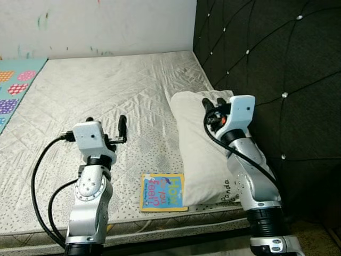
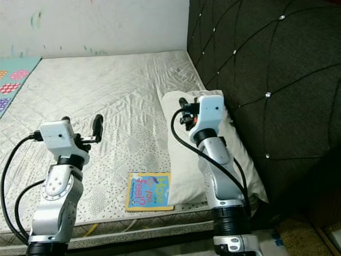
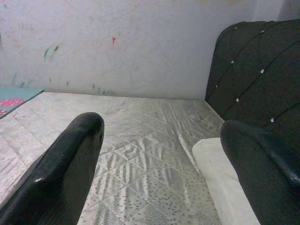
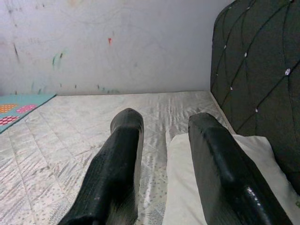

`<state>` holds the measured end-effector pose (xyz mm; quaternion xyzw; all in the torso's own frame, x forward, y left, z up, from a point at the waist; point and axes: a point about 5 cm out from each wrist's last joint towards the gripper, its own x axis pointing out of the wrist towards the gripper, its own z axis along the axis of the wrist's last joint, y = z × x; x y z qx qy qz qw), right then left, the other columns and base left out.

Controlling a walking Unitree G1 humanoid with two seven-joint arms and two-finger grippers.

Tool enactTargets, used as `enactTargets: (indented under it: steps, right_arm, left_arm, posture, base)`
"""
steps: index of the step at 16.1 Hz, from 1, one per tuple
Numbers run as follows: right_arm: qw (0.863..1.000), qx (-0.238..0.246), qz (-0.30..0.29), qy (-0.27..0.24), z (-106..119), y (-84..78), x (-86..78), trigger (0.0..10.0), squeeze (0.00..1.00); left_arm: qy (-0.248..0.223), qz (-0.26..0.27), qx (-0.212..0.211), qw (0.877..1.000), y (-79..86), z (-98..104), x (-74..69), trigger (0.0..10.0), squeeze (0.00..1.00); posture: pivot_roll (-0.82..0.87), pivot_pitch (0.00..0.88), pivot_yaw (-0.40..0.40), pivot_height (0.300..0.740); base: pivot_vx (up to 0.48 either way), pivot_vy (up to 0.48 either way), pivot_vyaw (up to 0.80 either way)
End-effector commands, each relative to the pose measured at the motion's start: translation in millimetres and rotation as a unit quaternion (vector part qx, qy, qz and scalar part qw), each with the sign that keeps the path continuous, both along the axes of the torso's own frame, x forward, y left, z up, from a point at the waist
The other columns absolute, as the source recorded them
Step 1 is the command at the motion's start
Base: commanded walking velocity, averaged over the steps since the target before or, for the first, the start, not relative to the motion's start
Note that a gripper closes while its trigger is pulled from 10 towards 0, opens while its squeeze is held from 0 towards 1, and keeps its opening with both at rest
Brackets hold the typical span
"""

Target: Clean up the room

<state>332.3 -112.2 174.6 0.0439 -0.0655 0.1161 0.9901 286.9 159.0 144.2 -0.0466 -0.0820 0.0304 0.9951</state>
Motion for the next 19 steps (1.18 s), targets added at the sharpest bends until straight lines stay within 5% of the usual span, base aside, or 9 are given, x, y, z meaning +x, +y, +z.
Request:
enactTargets:
  steps: [1, 9, 13, 19]
  right_arm:
    - [1.0, 0.001, 0.002, 0.0, 1.5, 0.0, -1.2, 10.0, 0.0]
    - [1.0, -0.015, -0.002, -0.006, -2.0, -9.2, -3.0, 10.0, 0.0]
    - [0.999, -0.047, 0.006, 0.009, -20.5, -15.1, -20.7, 10.0, 0.0]
    - [1.0, -0.024, -0.013, 0.01, -24.2, -17.1, -17.7, 10.0, 0.0]
  left_arm:
    - [0.0, 0.003, 0.002, 1.0, -0.3, 1.5, -1.0, 10.0, 0.0]
    - [0.008, 0.0, -0.003, 1.0, -6.5, -3.4, -1.4, 10.0, 0.0]
    - [0.043, 0.043, 0.028, 0.998, 13.1, -18.2, -11.1, 10.0, 0.0]
    - [0.043, -0.02, 0.051, 0.998, 12.8, -23.6, -8.0, 10.0, 0.0]
  posture:
    - [-0.17, 0.032, 0.018, 0.74]
    - [-0.17, 0.0, 0.004, 0.74]
    - [-0.16, 0.0, -0.002, 0.74]
    - [-0.16, 0.0, -0.011, 0.74]
  base:
    - [0.0, 0.0, 0.0]
    - [0.0, 0.0, 0.0]
    - [0.0, 0.0, 0.2]
    - [0.0, 0.0, 0.65]
